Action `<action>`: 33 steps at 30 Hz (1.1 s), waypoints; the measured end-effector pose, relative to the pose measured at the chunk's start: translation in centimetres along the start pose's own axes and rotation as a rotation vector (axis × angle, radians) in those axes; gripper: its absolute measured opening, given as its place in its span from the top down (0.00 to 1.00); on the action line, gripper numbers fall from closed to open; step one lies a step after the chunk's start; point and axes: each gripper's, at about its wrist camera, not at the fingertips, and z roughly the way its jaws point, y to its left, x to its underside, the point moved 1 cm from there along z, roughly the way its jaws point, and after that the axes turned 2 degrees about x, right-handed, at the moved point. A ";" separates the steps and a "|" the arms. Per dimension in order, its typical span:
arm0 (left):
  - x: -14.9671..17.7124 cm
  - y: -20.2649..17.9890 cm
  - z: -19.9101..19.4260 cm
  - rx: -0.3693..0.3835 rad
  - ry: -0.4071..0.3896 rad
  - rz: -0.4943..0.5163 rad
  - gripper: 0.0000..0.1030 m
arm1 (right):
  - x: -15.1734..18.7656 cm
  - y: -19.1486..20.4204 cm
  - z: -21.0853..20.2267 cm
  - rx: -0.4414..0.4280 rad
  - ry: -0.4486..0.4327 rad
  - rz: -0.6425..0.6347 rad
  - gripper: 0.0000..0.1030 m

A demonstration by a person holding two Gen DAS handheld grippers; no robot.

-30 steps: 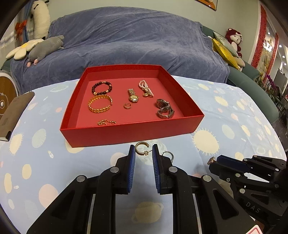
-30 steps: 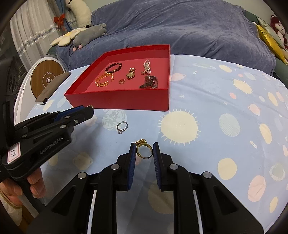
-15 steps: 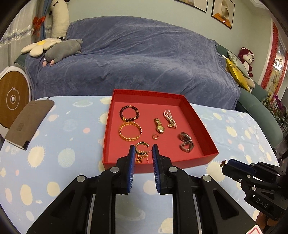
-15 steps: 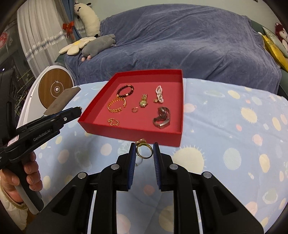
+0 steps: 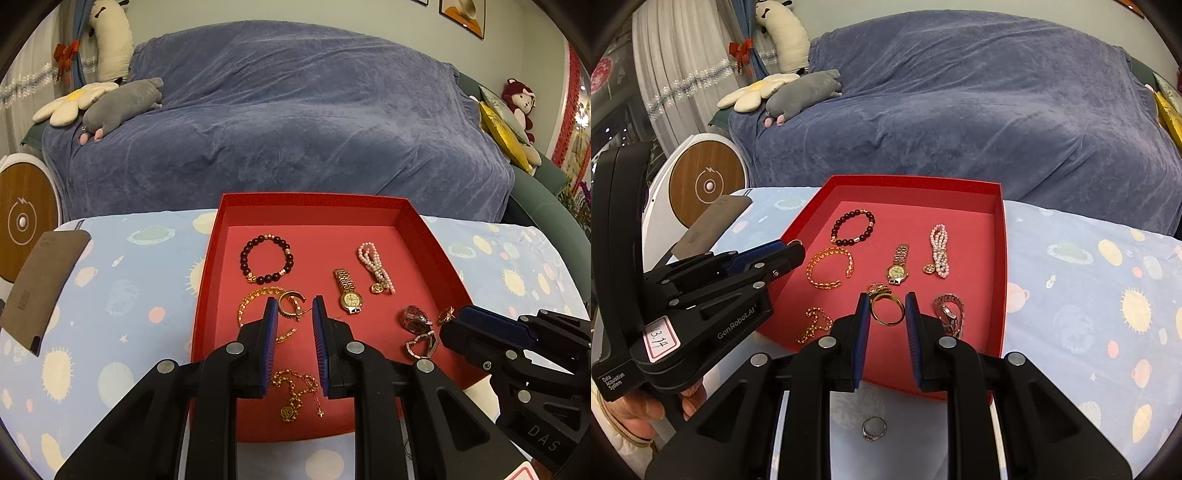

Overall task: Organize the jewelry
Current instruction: 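Carry ring and earring into the red box and open both tools, then move the right tool over the silver ring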

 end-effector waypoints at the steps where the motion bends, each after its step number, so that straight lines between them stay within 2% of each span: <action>1: 0.0 0.1 0.5 0.000 0.009 -0.009 0.84 | -0.1 -0.1 0.4 0.005 0.003 -0.004 0.82; 7: 0.9 0.2 2.5 -0.053 0.046 0.024 0.84 | -0.3 -0.7 2.6 0.011 0.031 0.005 0.82; 14: 1.2 0.7 3.8 -0.051 0.073 0.010 0.84 | 0.1 -0.6 4.3 0.023 0.048 -0.005 0.82; 15: 1.2 0.8 3.9 -0.050 0.074 0.007 0.82 | 0.2 -0.5 4.5 0.028 0.048 -0.007 0.81; 17: 1.2 0.8 4.0 -0.059 0.075 0.006 0.70 | 0.4 -0.6 4.8 0.037 0.051 -0.001 0.77; 19: 1.2 0.9 3.9 -0.079 0.063 0.002 0.56 | 0.5 -0.7 4.6 0.043 0.044 0.007 0.66; 22: 1.1 1.3 3.4 -0.083 0.050 -0.010 0.51 | 0.2 -0.9 3.6 0.054 0.016 0.008 0.60; 26: 0.7 1.6 1.8 -0.080 0.025 -0.032 0.51 | -0.3 -1.2 1.2 0.043 -0.025 0.026 0.53; 27: 0.5 1.7 1.1 -0.080 0.016 -0.040 0.48 | -0.2 -1.2 0.5 0.037 -0.030 0.028 0.52; 30: 0.3 1.6 -1.2 -0.075 -0.026 -0.048 0.44 | 0.6 -1.2 -1.8 0.039 -0.047 0.011 0.49; 33: 1.0 1.2 -3.5 -0.075 -0.046 -0.038 0.39 | 2.0 -1.1 -3.3 0.050 -0.039 0.009 0.40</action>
